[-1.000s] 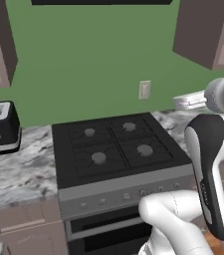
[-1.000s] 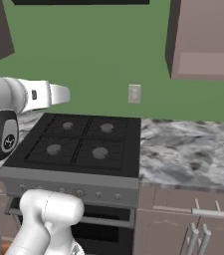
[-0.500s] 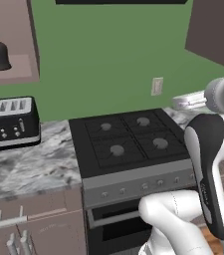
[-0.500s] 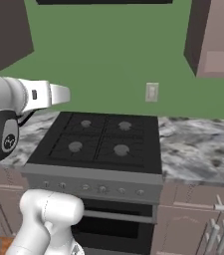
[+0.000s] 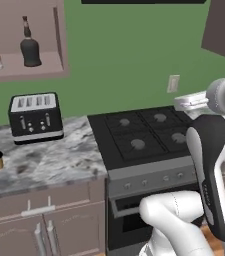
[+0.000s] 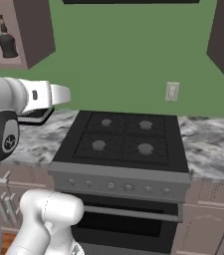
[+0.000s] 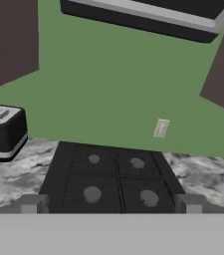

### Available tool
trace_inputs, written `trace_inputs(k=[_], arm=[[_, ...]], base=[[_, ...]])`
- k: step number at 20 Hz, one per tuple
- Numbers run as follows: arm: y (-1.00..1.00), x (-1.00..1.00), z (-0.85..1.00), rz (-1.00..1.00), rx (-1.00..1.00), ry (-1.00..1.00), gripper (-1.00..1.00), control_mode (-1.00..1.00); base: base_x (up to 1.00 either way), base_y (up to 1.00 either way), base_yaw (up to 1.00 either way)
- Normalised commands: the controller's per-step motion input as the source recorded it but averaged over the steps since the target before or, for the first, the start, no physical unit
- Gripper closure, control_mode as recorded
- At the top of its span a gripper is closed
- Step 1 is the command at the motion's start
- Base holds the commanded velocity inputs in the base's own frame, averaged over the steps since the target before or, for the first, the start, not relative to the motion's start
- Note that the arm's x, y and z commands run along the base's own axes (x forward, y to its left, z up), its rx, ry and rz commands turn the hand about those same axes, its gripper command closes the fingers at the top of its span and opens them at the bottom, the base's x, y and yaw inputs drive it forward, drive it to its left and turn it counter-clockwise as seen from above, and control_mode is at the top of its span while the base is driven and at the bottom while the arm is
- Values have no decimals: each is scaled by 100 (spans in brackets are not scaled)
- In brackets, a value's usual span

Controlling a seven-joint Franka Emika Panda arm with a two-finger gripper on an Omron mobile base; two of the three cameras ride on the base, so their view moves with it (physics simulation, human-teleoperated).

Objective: Sort all alcoholic drinks to one cabinet, and non-alcoholic drinks to the other.

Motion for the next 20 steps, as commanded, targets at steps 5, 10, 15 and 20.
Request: trace_inputs(k=[5,10,15,20], arm=[[0,0,0,0,0,0,-100,100],[0,0,0,0,0,0,-100,100],[0,0,0,0,0,0,-100,100],[0,0,0,0,0,0,-100,100]], base=[[2,56,4],[5,54,3],[13,49,3],[29,45,2]])
